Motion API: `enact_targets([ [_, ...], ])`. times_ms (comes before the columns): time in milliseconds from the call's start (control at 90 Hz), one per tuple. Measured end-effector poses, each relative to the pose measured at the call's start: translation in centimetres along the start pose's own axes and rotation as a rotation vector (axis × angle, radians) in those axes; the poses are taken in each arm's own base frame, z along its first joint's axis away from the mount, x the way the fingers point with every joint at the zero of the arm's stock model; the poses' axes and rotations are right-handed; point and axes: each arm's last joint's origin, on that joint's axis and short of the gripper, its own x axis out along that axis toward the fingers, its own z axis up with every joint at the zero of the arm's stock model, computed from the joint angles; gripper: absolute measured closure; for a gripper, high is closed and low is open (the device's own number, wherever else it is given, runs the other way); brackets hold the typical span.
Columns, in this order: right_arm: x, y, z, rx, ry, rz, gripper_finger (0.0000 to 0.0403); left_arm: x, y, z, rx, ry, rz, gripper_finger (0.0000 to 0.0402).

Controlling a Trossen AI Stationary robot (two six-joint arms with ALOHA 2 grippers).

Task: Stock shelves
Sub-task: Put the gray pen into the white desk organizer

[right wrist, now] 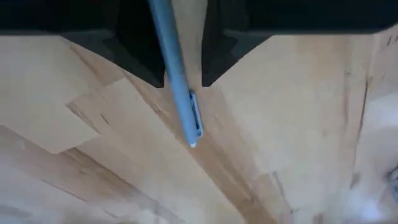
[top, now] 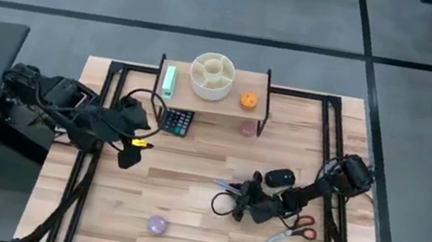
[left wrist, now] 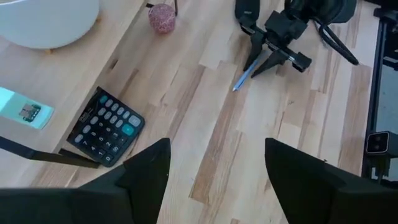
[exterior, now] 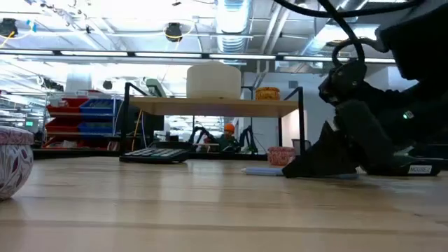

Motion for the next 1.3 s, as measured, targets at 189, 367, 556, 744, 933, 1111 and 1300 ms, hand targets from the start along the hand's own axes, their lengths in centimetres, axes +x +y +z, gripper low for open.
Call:
enact_targets([
  [189,0.0,0.0,-0.2,0.015,-0.012,-0.019,0.0382,0.0,0.0,0.0,0.0,0.0,-0.001,0.0164],
  [367,-0.1,-0.1,-0.1,0.075,-0.01,-0.022,0.0389,0.0,0.0,0.0,-0.001,0.0,-0.002,0.0164],
  [556,-0.8,-0.3,2.5,0.169,0.016,0.045,0.0391,0.0,-0.1,0.1,-0.008,-0.002,-0.012,0.0164],
  [744,-1.6,-0.8,6.1,0.191,-0.026,0.109,0.0393,0.0,-0.1,0.1,-0.016,-0.004,-0.018,0.0164],
  [933,-2.3,-1.3,8.8,0.17,-0.123,0.106,0.0394,0.0,-0.2,0.1,-0.015,0.003,-0.031,0.0164],
  [1111,-3.2,-1.4,11.5,0.194,-0.247,0.166,0.0394,0.0,-0.2,0.1,-0.016,0.0,-0.038,0.0164],
  [1300,-5.9,-1.4,16.7,0.307,-0.519,0.291,0.0394,-0.2,-0.9,1.5,-0.022,-0.143,-0.086,0.0164],
])
